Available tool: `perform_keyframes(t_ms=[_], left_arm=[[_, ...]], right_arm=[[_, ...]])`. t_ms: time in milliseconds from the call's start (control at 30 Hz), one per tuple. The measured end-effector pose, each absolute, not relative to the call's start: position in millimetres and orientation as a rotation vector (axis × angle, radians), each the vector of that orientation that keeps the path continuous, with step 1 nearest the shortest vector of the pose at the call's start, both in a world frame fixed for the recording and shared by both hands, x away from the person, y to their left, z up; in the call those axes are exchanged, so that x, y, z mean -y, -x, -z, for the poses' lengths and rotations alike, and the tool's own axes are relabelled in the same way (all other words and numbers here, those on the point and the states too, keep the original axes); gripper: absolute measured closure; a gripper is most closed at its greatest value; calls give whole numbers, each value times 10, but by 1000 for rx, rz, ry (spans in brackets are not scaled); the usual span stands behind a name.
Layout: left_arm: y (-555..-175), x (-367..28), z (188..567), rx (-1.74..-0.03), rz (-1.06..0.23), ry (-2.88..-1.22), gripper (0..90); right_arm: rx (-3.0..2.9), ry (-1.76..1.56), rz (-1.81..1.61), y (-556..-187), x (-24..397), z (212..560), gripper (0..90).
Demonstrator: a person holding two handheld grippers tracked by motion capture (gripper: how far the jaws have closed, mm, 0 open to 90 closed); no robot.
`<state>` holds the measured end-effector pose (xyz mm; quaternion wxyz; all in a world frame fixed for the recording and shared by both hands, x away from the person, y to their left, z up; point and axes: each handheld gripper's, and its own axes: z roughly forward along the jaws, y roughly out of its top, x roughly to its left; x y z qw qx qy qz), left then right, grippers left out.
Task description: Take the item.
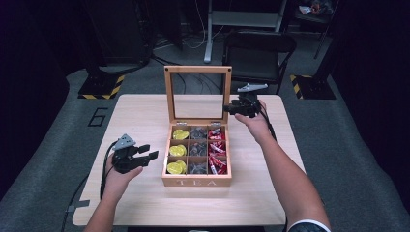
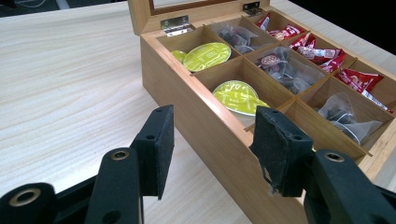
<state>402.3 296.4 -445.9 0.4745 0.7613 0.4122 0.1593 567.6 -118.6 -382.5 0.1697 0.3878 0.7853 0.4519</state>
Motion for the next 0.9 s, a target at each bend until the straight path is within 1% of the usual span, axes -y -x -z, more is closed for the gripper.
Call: perform_keyframes(t_ms=[133,167,533,633,900], left_arm=[[-4028,-2971,4466,-1015,-387,-1859,481],[-4028,-2970,4473,-1017,-385,-1863,480],[-4036,-2981,4496,-1030,-379,-1864,467],[-4035,-2989,4493,-1028,-382,-1863,465],[-4032,-2981,4502,-1036,-380,-1861,462]], right_arm=[[-2221,-1083,-1294,-5541,1181,3801,467],[-2229,-1055,-1289,-5459,1180,3799,467],[-2257,-1011,-1278,-5150,1152,3860,455],[-2272,-1006,-1307,-5069,1156,3890,478],[-2295,-960,-1298,-4821,1114,3962,478]])
